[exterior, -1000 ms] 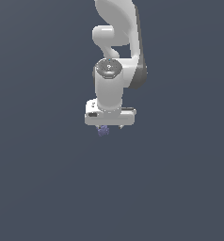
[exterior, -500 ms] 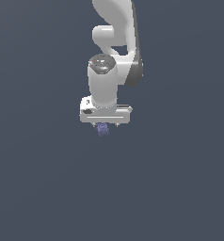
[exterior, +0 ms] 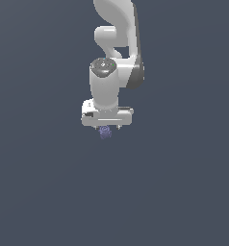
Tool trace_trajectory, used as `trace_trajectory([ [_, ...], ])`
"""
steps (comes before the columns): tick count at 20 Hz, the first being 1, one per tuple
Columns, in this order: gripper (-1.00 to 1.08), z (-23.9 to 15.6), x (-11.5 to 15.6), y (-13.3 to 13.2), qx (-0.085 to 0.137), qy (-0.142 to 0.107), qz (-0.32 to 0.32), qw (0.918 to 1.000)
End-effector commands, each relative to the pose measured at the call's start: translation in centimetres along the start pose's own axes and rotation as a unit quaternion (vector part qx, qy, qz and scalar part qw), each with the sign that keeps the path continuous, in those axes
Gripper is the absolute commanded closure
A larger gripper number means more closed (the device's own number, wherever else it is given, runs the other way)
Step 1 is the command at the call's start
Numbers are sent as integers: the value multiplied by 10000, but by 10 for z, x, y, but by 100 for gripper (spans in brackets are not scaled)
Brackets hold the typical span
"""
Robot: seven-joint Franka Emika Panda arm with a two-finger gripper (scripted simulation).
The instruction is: Pick up the object and move it to a goal position.
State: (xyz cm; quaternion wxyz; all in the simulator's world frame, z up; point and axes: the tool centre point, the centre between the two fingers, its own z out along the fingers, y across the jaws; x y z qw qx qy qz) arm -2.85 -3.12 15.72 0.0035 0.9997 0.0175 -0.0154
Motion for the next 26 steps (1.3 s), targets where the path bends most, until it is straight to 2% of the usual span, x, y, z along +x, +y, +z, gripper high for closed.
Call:
trace_trajectory([
  [1, -92, 7, -5, 2, 3, 11, -120, 9999],
  [15, -92, 58, -51, 17, 13, 130, -1166, 9931],
  [26, -92, 68, -61, 20, 11, 152, -1377, 9904],
])
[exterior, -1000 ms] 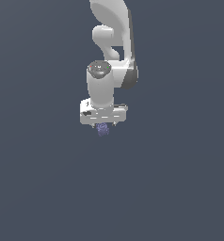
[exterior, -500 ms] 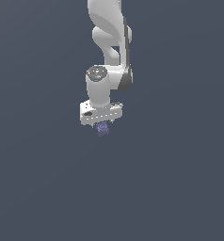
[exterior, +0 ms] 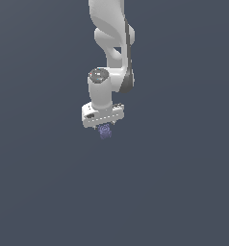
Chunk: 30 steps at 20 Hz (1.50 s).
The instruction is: Pick up the object and move it to a goal position.
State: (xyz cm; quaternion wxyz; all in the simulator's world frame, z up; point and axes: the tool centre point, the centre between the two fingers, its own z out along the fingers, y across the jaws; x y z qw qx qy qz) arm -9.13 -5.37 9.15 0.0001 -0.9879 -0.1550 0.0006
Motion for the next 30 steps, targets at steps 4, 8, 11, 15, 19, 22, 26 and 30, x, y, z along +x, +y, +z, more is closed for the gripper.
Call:
trace_trajectory([
  [4, -92, 7, 0, 0, -1, 2, -4, 10000],
  [8, -92, 24, -1, 0, -1, 4, -11, 10000],
  [11, -92, 38, -2, 0, -1, 5, -14, 10000],
  [15, -92, 48, -1, 0, -2, 6, -21, 10000],
  [19, 108, 50, -1, 0, -2, 6, -21, 10000],
  [22, 108, 50, -1, 0, -2, 6, -21, 10000],
  [26, 108, 50, -1, 0, -2, 6, -21, 10000],
  [30, 108, 50, 0, 0, -4, 12, -22, 10000],
])
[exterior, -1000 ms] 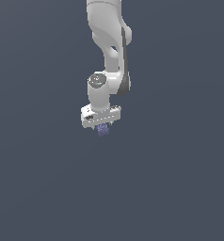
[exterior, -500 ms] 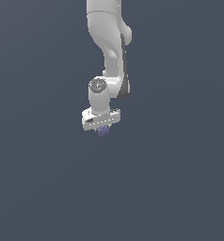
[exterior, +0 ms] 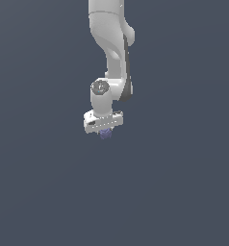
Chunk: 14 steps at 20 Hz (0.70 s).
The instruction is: Pick up the object and move it to a goal position.
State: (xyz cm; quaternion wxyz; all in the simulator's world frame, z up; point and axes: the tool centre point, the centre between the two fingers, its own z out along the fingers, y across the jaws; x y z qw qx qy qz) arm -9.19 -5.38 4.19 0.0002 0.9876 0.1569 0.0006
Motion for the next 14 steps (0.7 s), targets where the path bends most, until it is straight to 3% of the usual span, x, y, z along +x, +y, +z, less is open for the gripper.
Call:
trace_trajectory([
  [1, 108, 0, 1, -1, 0, 0, -2, 10000],
  [7, 108, -8, 20, -14, 0, 0, -2, 10000],
  [14, 108, -25, 64, -42, 0, -3, -1, 10000],
])
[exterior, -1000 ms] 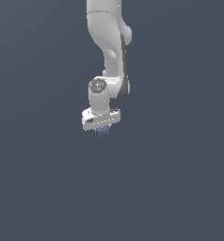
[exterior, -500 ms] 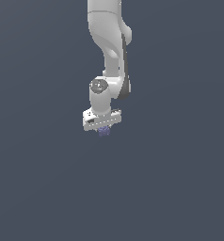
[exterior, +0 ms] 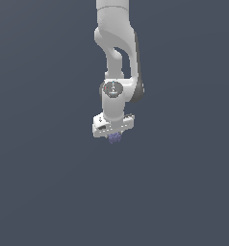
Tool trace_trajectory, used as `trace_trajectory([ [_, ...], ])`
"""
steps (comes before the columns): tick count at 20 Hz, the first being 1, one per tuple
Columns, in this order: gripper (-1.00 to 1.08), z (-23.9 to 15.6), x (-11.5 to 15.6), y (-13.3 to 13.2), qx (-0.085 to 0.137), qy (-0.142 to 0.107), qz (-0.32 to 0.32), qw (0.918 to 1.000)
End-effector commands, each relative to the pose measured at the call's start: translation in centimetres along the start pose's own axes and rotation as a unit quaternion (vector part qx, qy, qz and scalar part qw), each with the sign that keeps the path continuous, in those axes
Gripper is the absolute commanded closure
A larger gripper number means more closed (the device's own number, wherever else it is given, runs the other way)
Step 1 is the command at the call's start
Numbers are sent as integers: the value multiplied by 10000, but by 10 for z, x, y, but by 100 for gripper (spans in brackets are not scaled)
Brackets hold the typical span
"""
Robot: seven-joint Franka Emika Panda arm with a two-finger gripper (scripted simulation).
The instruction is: Pick up the object and move it to a goal position.
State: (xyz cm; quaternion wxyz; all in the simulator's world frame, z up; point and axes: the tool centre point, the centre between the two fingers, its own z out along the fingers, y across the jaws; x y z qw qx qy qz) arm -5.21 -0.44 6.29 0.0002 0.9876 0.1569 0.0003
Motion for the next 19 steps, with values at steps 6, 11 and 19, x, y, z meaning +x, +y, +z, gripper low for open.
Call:
trace_trajectory([
  [6, 108, -20, 51, -32, 0, 0, -1, 10000],
  [11, 108, -27, 72, -44, 2, -2, 0, 10000],
  [19, 108, -31, 83, -49, 2, -2, 0, 10000],
])
